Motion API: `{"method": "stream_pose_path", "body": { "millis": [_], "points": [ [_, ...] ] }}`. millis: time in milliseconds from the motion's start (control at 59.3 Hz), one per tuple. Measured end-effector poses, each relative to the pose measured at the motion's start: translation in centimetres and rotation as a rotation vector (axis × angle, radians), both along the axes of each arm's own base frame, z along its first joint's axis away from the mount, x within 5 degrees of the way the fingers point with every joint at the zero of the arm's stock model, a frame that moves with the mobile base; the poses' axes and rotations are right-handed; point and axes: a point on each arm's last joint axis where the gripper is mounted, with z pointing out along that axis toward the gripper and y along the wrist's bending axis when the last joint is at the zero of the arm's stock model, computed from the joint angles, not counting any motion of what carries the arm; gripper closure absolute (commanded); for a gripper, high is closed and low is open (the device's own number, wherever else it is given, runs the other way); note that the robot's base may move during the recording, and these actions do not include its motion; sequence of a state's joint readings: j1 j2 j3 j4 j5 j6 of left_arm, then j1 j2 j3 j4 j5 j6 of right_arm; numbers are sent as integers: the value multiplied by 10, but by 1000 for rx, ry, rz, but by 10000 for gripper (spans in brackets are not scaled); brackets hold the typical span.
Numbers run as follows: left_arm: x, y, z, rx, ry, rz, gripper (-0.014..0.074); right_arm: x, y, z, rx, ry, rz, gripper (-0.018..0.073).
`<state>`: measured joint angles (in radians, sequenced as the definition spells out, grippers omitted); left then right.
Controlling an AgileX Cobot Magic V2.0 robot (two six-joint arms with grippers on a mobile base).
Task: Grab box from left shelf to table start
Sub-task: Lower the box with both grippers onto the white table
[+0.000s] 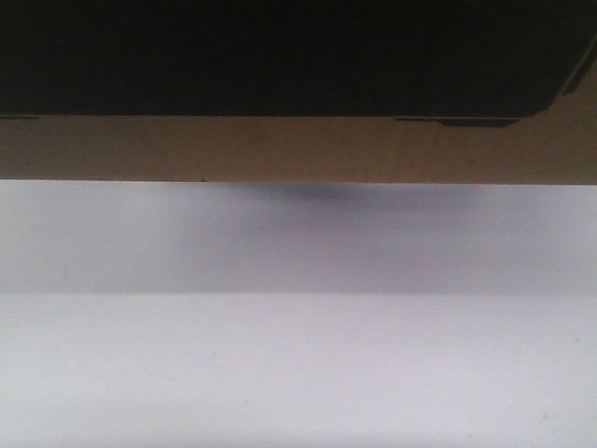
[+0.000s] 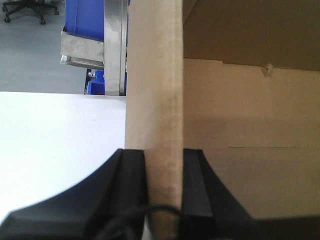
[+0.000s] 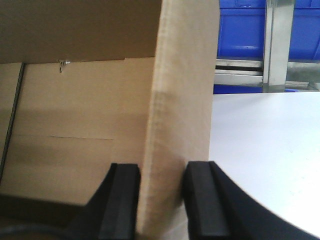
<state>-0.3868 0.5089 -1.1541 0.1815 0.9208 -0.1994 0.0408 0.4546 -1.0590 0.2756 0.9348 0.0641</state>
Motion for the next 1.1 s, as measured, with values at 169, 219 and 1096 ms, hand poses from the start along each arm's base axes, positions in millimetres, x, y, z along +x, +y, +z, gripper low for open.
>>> {"method": "stream_pose_path", "body": {
  "millis": [169, 219, 1096],
  "points": [
    [0, 0, 1, -3, -12, -1, 682, 0, 0, 0, 0, -2, 0, 503],
    [0, 0, 1, -3, -12, -1, 682, 0, 0, 0, 0, -2, 0, 503],
    [126, -52, -19, 97, 335, -2, 682, 136, -4, -16, -81, 362, -82, 503]
  ]
}}
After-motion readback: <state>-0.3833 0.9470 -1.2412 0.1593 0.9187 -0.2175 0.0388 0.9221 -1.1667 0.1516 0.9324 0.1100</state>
